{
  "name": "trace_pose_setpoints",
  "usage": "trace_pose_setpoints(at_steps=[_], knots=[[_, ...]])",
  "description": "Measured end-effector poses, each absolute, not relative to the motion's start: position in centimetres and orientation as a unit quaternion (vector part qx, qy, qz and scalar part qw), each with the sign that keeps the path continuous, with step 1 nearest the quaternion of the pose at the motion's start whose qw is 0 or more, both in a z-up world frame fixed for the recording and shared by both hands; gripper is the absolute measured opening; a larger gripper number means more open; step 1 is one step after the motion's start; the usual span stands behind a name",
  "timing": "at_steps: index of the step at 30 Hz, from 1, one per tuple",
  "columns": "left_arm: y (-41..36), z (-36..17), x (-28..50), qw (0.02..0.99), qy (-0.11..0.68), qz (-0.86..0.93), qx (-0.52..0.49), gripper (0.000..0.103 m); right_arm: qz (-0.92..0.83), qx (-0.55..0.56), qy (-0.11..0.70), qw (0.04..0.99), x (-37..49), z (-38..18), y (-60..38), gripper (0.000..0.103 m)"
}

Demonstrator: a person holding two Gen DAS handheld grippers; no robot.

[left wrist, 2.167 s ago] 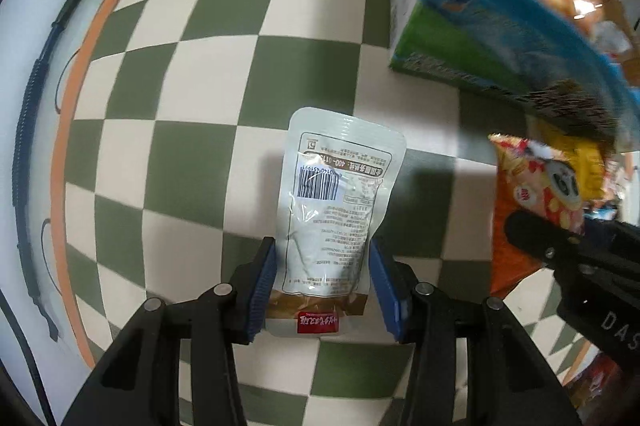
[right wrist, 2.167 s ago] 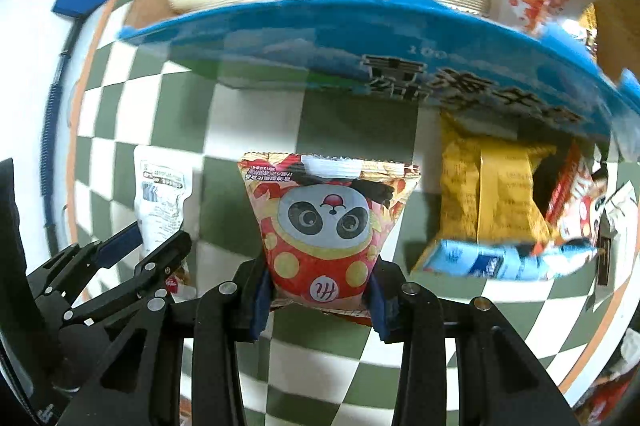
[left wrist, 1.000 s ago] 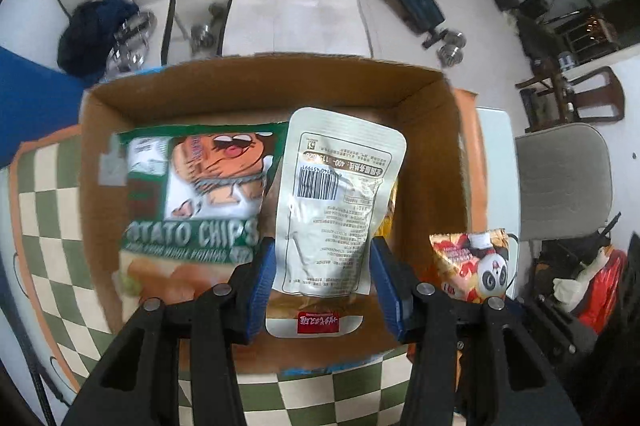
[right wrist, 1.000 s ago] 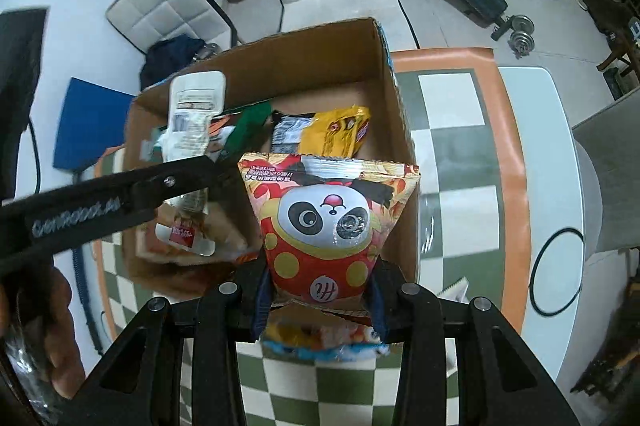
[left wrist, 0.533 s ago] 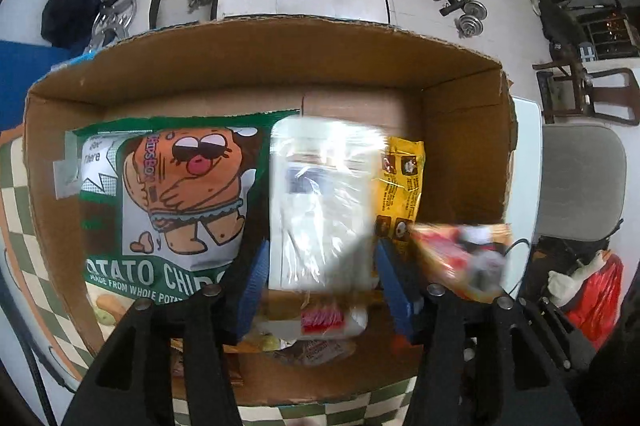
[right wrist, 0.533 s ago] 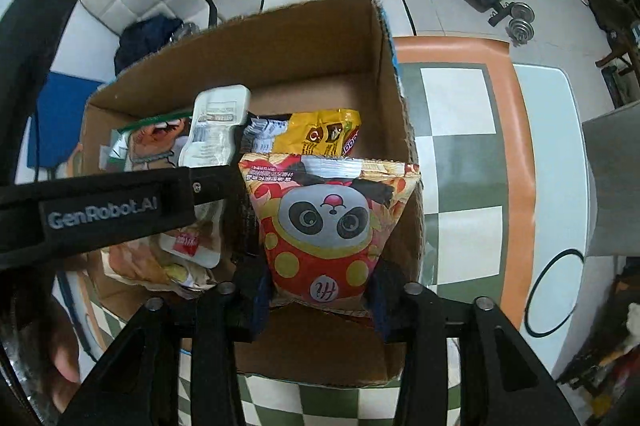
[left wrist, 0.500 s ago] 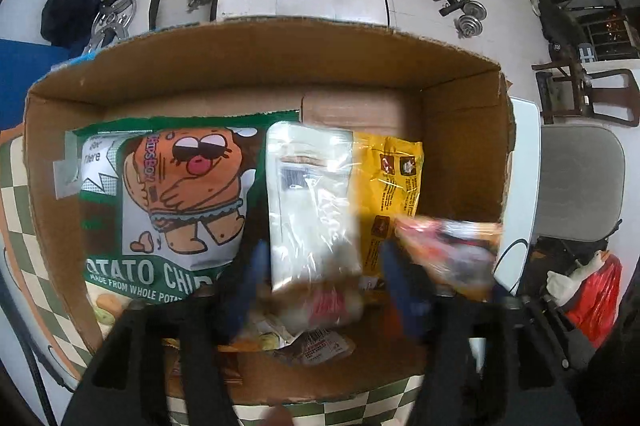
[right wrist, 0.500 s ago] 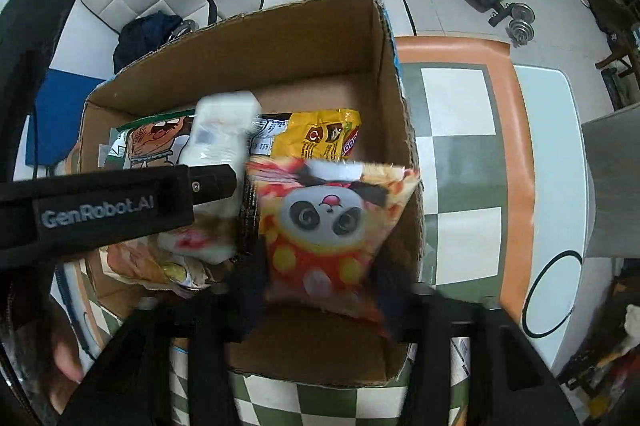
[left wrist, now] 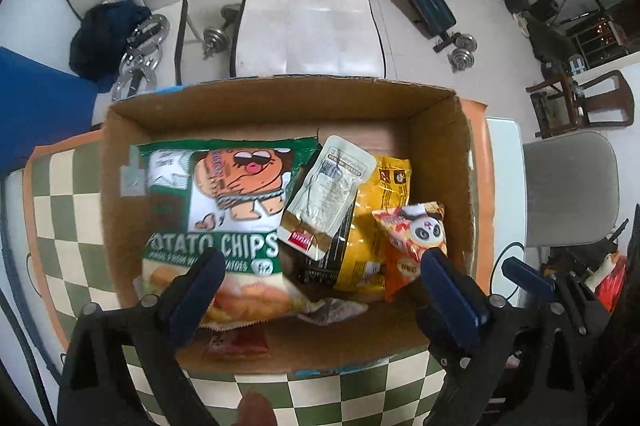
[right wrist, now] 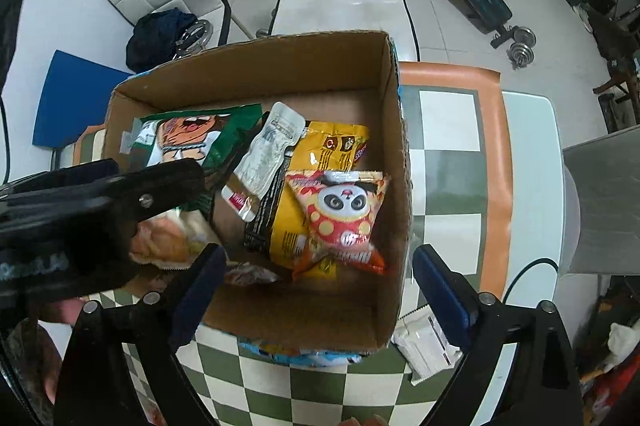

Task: Organize snacks
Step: 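Grasp the blue Nestle drink tube with the left tool while the right tool grasps the white packet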

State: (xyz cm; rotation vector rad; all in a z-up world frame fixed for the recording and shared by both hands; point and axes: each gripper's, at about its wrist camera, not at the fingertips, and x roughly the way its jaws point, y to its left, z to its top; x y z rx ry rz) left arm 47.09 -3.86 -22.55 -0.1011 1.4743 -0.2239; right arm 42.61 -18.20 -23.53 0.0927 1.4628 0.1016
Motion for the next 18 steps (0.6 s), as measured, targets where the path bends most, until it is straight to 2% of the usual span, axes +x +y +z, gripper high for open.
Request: trace_pose_setpoints(at_steps=[10,18], knots=[[-2.5,-19.3,41.7,0.767,0.633,-0.081,-0.062,0.100,0.068,0.029,0.642,0.763,37.9,-20.2,-17.3,0.100],[-2.1,-19.5,33.8,0.786,0.604,-0.061,-0.113,0.101,0.077,0.078,0.636,0.764,30.9,-20.4,-21.1,0.100]])
